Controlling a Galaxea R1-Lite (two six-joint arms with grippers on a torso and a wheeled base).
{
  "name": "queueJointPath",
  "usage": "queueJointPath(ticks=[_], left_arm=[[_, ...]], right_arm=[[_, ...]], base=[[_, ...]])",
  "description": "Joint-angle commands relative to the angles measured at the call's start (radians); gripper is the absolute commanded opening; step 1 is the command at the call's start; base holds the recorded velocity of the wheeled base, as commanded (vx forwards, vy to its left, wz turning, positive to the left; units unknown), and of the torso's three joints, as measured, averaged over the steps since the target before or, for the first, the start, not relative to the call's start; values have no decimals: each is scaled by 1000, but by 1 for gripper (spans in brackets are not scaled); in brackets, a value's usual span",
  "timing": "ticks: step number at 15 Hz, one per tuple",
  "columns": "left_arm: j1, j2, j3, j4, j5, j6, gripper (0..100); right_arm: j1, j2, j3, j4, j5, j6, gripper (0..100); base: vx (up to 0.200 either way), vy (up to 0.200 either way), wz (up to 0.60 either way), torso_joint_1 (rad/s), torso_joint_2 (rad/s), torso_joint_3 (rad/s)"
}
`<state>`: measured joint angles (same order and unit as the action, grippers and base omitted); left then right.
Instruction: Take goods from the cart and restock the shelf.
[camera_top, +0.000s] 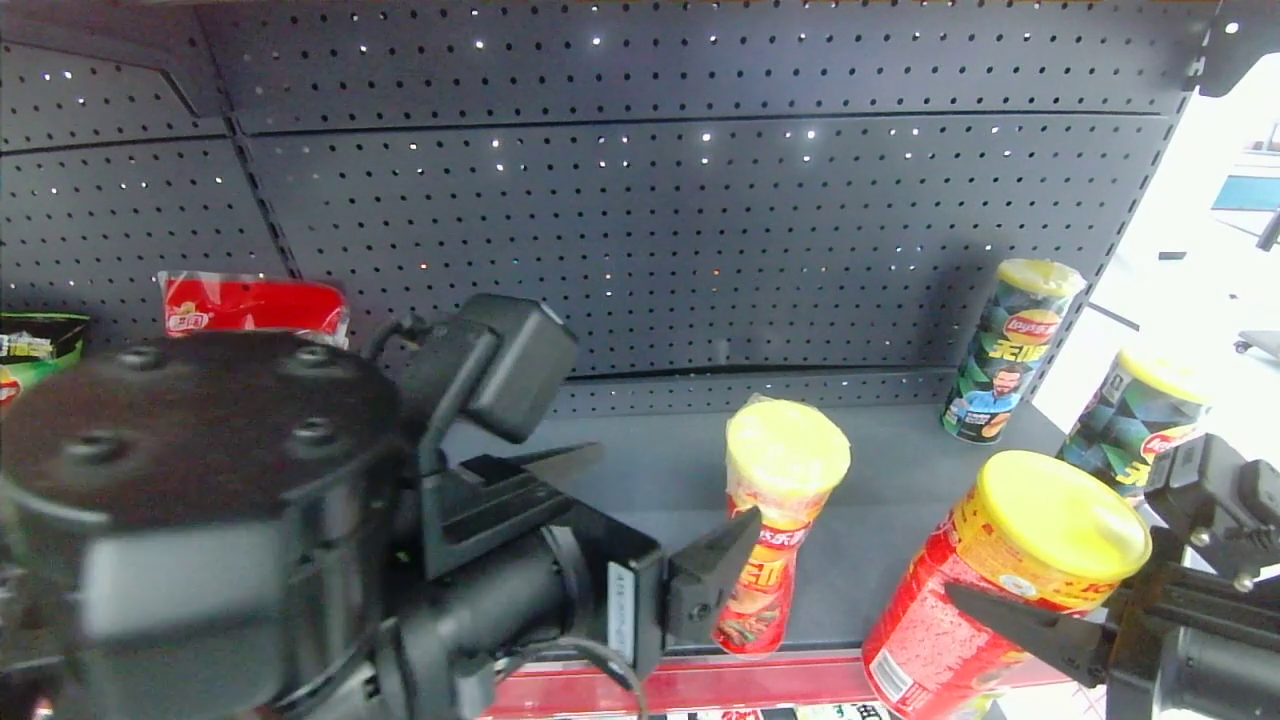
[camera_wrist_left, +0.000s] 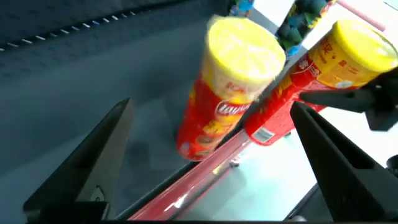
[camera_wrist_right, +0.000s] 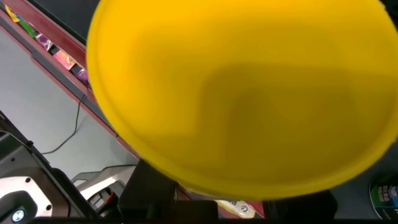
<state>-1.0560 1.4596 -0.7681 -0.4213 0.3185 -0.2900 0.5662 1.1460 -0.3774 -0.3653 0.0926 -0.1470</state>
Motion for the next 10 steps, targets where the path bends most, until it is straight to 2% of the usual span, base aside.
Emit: queueJointPath(ticks=[1,2,3,4,5,6,7,9,10], left_arm=[[117,-234,70,67,13,106,100],[206,-329,75,164,-10,190,100],[260,-390,72,245,-47,216,100],[358,-502,67,412,-145,232,100],[488,-642,62,638,-254,261,100],[524,-691,59,716,-288,276,100],[565,-801,41,891,-342,285,100],[547,-912,32,1055,-351,287,100],[528,-944,30,1104,-351,287,100]], right_arm=[[-3,3,0,3,-1,0,0],[-3,3,0,3,-2,0,0],[-3,3,-1,3,-4,0,0],[-3,3,-3,3,-4,0,0],[-3,0,-1,3,-4,0,0],[-3,-2,-1,3,-4,0,0],[-3,-5,0,3,-8,0,0],[-3,-6,-3,3,-8,0,0],[-3,-6,-6,2,-8,0,0]], base=[[0,0,0,0,0,0],[0,0,0,0,0,0],[0,0,0,0,0,0],[0,0,0,0,0,0],[0,0,0,0,0,0],[0,0,0,0,0,0],[0,0,0,0,0,0],[0,0,0,0,0,0],[0,0,0,0,0,0]])
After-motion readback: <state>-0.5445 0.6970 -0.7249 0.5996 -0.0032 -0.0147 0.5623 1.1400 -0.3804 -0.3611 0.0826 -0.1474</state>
